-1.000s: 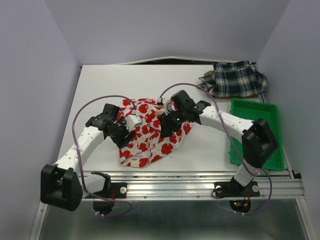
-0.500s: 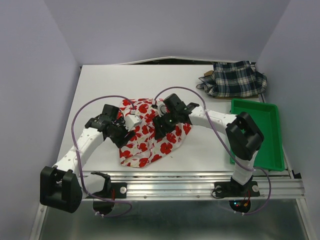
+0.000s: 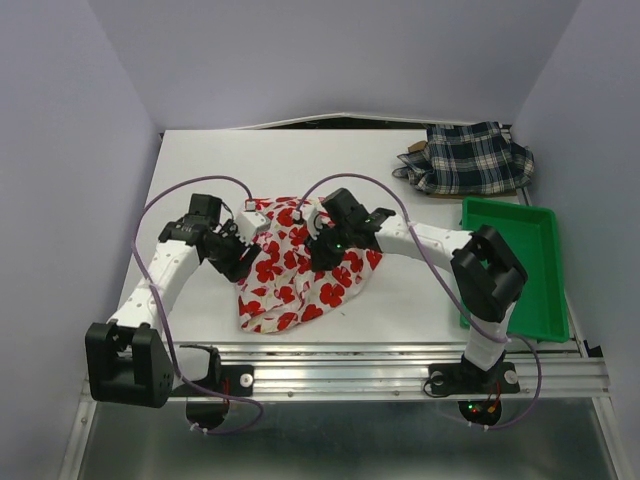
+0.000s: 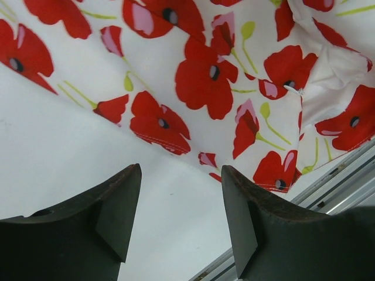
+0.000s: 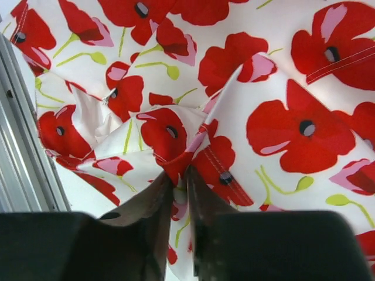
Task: Fold and stack the skirts
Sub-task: Flatten the skirt out
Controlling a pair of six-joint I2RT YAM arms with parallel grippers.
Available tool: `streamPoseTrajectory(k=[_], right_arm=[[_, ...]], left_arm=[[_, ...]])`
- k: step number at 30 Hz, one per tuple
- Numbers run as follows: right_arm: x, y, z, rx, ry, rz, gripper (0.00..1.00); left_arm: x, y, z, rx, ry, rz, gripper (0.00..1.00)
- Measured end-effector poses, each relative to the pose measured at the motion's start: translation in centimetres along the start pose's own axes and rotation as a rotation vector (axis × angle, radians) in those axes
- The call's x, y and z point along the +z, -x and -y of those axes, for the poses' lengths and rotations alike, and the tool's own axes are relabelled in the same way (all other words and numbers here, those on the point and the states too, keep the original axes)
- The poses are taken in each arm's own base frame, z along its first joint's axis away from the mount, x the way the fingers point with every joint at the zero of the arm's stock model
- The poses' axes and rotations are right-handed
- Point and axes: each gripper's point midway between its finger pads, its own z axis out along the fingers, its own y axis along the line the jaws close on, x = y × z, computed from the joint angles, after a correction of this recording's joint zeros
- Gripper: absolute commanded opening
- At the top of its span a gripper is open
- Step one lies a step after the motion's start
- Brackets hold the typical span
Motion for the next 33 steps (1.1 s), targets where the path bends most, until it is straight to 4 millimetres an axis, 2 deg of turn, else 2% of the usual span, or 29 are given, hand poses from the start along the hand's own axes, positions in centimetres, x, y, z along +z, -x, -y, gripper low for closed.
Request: streamPoseTrajectory(k=[5,7,10,13,15,18,23,26,28,30,33], right_arm=[[-0.4,0.5,0.9,-0.077,-0.048,0.011,0.01],[-1.5,1.4,1.1,-0.115,-0.082,0.031,0.01],[-4.3,3.6,1.1,-0.177,-0.15,0.076,0.01],[-8.7,8.2,0.4,-0.248,-0.225,0.18,0.01],[-11.1,10.6,-0.1,-0.286,-0.262,0.246,0.01],[-13.1,11.9,-0.7,-0.313,-0.286,0.293,0.01],[-12.8,10.5,-0.6,-0.309,-0.281,0.244,0.01],[-12.2,8.9,-0.3,-0.302,-0.283,0.201,0.01],[-11.6,7.3,0.0,-0.291,-0.285,0.159,0.01],[-10.8,4.7,0.2,-0.275,-0.281,0.11,0.01],[-10.0,-0.1,0.4,-0.218,-0.27,0.024,0.01]], left_arm=[[-1.0,0.1,-1.9,-0.064,0.016,0.022,0.68],[-1.1,-0.1,-1.9,-0.065,0.009,0.015,0.68],[-1.1,-0.4,-1.5,-0.062,-0.008,0.005,0.68],[-1.3,-0.3,-1.3,-0.059,-0.022,0.009,0.73],[-1.4,0.1,-1.2,-0.05,-0.027,0.02,0.76],[-1.5,1.0,-0.9,-0.018,-0.016,0.039,0.77],[-0.9,3.2,0.6,0.073,0.018,0.083,0.74],[-0.3,3.6,0.4,0.046,0.027,0.085,0.7],[0.1,3.6,0.4,0.032,0.025,0.08,0.7],[0.6,3.9,1.0,0.048,0.012,0.076,0.69],[1.3,4.6,3.6,0.134,-0.037,0.069,0.67]])
